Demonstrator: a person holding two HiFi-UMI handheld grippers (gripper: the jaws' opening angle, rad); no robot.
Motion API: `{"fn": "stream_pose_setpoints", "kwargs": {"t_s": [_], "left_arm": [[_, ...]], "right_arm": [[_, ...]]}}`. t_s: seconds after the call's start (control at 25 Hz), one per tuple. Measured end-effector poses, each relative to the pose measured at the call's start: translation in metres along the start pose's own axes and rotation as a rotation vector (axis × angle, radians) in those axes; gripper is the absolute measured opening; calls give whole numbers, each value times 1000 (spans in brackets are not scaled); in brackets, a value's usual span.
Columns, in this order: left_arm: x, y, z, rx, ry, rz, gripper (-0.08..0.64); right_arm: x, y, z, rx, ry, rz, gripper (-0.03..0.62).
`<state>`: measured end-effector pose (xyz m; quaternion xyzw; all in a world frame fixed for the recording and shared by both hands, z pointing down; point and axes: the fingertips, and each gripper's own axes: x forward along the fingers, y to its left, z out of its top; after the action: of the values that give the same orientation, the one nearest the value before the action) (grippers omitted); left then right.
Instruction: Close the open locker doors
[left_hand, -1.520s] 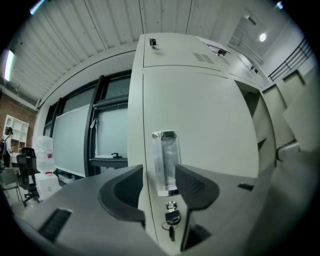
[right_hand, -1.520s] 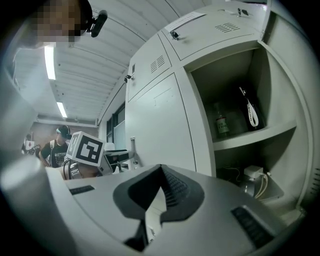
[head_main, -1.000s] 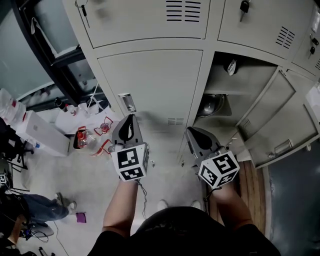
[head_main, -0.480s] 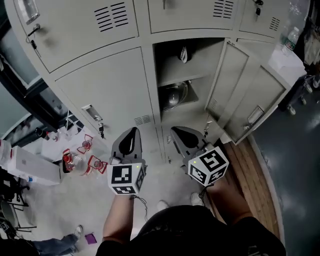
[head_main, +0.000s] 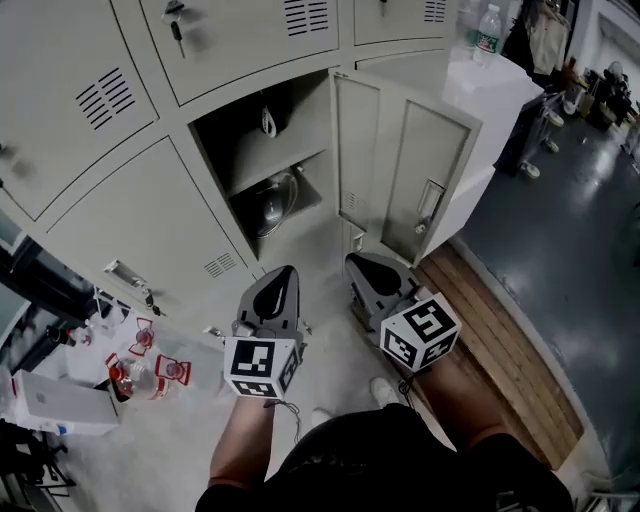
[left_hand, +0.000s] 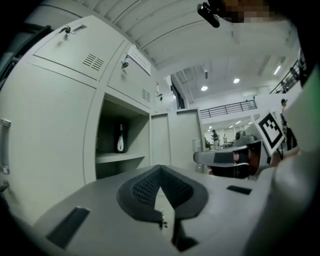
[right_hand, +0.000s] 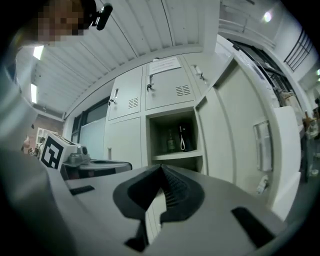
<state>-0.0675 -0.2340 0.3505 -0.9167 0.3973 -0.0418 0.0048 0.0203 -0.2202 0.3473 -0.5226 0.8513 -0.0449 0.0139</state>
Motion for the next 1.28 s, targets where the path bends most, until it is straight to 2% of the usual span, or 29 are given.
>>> {"fn": "stream_pose_setpoints", "kwargs": {"t_s": [0.32, 0.64, 0.92, 1.24, 1.28], "left_arm": [[39, -71, 5, 1, -7, -160, 5], [62, -120, 6, 1, -14, -262, 5], [75, -141, 5, 6, -8, -289, 5], [88, -155, 3, 0, -2, -276, 5], [90, -156, 3, -2, -2, -272, 5]], "right_arm": [[-62, -69, 6, 9, -19, -172, 0], [-99, -124, 9, 5, -28, -266, 0], [-106, -154, 11, 17, -40, -274, 0], [-102, -168, 11, 2, -37, -204, 2], [-100, -168, 11, 6, -38, -186, 118]]}}
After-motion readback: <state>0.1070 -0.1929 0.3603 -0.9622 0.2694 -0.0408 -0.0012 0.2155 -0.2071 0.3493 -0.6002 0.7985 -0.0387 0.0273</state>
